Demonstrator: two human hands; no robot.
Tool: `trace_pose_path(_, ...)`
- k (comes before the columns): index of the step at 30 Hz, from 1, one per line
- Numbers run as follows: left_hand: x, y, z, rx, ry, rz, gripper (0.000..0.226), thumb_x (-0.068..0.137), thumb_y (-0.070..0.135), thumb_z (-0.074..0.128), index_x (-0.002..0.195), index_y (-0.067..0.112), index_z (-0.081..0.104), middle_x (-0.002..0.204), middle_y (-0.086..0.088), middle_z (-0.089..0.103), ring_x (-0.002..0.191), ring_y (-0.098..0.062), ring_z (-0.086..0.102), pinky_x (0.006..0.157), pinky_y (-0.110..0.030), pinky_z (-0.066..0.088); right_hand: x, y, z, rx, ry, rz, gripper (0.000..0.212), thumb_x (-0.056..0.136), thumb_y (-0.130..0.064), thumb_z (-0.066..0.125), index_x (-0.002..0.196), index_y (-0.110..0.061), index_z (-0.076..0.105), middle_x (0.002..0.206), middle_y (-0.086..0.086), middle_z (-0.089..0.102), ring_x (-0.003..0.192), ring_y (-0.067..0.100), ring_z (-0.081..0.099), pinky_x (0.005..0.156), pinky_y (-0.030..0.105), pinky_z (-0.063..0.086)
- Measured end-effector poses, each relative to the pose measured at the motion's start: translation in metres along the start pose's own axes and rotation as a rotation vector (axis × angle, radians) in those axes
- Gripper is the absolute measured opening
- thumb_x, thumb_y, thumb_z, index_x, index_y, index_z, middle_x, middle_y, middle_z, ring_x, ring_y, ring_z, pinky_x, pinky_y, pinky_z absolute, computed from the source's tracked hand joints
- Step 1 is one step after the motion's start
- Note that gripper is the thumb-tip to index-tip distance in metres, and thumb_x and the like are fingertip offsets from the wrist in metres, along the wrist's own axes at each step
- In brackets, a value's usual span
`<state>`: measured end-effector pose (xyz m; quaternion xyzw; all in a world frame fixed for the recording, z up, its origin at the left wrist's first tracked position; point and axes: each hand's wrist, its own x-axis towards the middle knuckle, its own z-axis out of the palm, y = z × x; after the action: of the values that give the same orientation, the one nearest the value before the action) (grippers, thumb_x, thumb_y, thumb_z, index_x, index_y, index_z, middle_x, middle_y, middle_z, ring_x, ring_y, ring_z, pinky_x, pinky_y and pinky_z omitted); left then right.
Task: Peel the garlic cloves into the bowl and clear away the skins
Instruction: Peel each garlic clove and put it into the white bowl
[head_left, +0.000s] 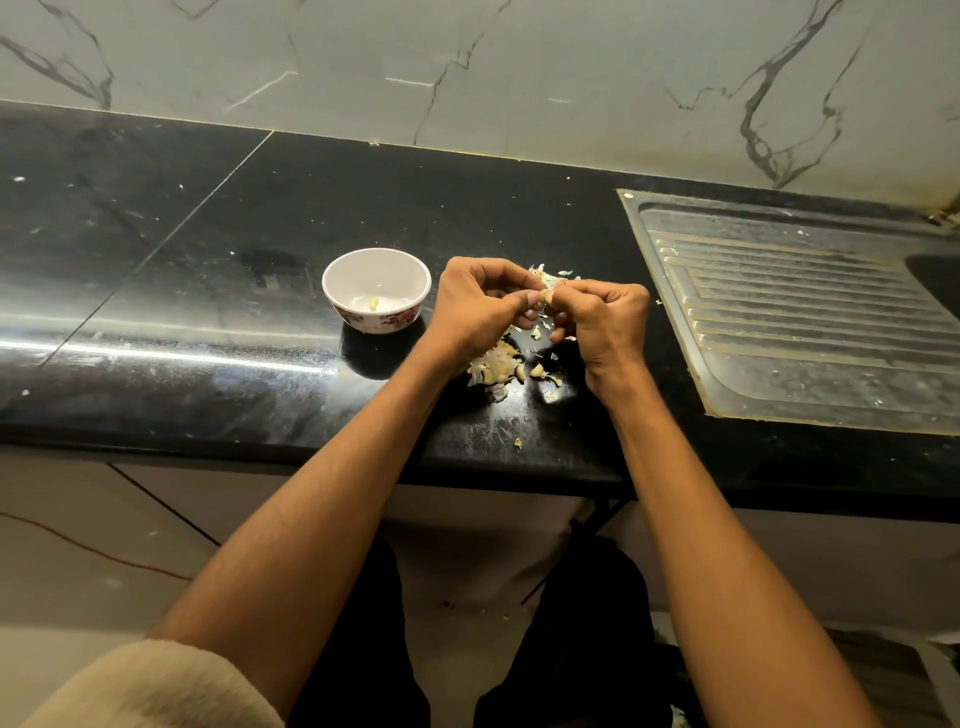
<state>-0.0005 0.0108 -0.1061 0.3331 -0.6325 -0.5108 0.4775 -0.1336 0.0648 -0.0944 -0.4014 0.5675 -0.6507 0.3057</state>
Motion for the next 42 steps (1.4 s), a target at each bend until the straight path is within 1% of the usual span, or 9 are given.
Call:
trace_pose_path(6,-0.0006,0.0011,0.0003,-0.004,-0.008,0.01,0.01,0.087,-0.01,0.072,0.09,-0.001,0.076,0.079,-0.019,0.075,0.061,-0.019,0.068,0.064,-0.026,0.06,0.0028,0.0005,0.001,0.043,0.009,0.063,0.027,0.075,0.009,0.067,0.053,-0.006,0.069,0.05,0.005,0.059,0.045,0.015,0.049,0.041,0.023,0.04)
trace_pose_path(12,0.0002,0.0016,-0.0018,-0.022,-0.037,0.005,0.011,0.088,-0.011,0.071,0.093,-0.003,0.075,0.075,-0.012,0.074,0.06,-0.017,0.068,0.062,-0.025,0.06,0.0068,0.0003,-0.0009,0.103,-0.011,0.196,0.009,0.075,0.005,0.066,0.067,0.006,0.069,0.056,0.012,0.058,0.045,0.016,0.048,0.042,0.025,0.039)
trace_pose_path(19,0.0012,0.0016,0.0006,-0.056,-0.031,-0.03,0.007,0.088,-0.005,0.075,0.093,-0.009,0.072,0.074,-0.013,0.072,0.057,-0.016,0.065,0.058,-0.025,0.058,0.0052,0.0033,0.0005,0.081,-0.028,0.119,0.012,0.063,-0.007,0.07,0.052,-0.006,0.066,0.052,0.009,0.053,0.045,0.017,0.045,0.044,0.026,0.037)
trace_pose_path(21,0.0016,0.0013,0.001,-0.056,-0.025,-0.041,0.005,0.089,-0.006,0.073,0.092,-0.009,0.071,0.073,-0.015,0.071,0.056,-0.016,0.064,0.057,-0.025,0.057,0.0053,0.0036,0.0009,0.077,-0.029,0.114,0.011,0.062,-0.008,0.069,0.054,-0.001,0.065,0.052,0.011,0.054,0.045,0.017,0.046,0.043,0.026,0.038)
trace_pose_path(26,0.0012,0.0029,0.0011,-0.089,-0.034,-0.046,0.004,0.092,-0.01,0.066,0.09,-0.009,0.07,0.068,-0.014,0.068,0.053,-0.015,0.061,0.054,-0.024,0.054,0.0065,0.0066,0.0005,0.084,-0.038,0.103,0.029,0.065,-0.006,0.069,0.071,0.021,0.063,0.066,0.023,0.059,0.047,0.019,0.047,0.044,0.026,0.038)
trace_pose_path(33,0.0007,0.0042,0.0,-0.088,-0.045,-0.046,0.009,0.091,-0.014,0.063,0.097,-0.013,0.07,0.07,-0.015,0.068,0.054,-0.012,0.063,0.056,-0.023,0.056,0.008,0.0075,-0.0011,0.084,-0.032,0.122,0.017,0.07,-0.001,0.066,0.07,0.017,0.066,0.069,0.026,0.061,0.048,0.019,0.047,0.045,0.026,0.038)
trace_pose_path(35,0.0006,0.0044,0.0002,-0.082,-0.044,-0.047,0.011,0.09,-0.015,0.062,0.098,-0.013,0.069,0.071,-0.015,0.068,0.054,-0.011,0.063,0.057,-0.022,0.056,0.0072,0.0058,-0.0011,0.08,-0.028,0.125,0.012,0.072,0.001,0.066,0.065,0.01,0.069,0.068,0.024,0.06,0.048,0.018,0.047,0.045,0.026,0.038)
trace_pose_path(38,0.0014,0.0036,-0.001,-0.08,-0.037,-0.042,0.012,0.09,-0.015,0.063,0.097,-0.009,0.07,0.072,-0.013,0.069,0.057,-0.012,0.063,0.06,-0.024,0.055,0.0064,0.0046,-0.0014,0.079,-0.028,0.124,0.019,0.072,0.002,0.066,0.054,-0.004,0.068,0.061,0.016,0.056,0.047,0.017,0.046,0.045,0.026,0.038)
trace_pose_path(42,0.0023,0.0028,-0.0022,-0.074,-0.036,-0.038,0.012,0.089,-0.014,0.064,0.094,-0.006,0.071,0.073,-0.011,0.069,0.058,-0.012,0.062,0.061,-0.025,0.055,0.0053,0.0021,-0.0017,0.077,-0.024,0.113,0.027,0.074,0.006,0.065,0.051,-0.008,0.066,0.054,0.011,0.055,0.047,0.016,0.046,0.045,0.025,0.038)
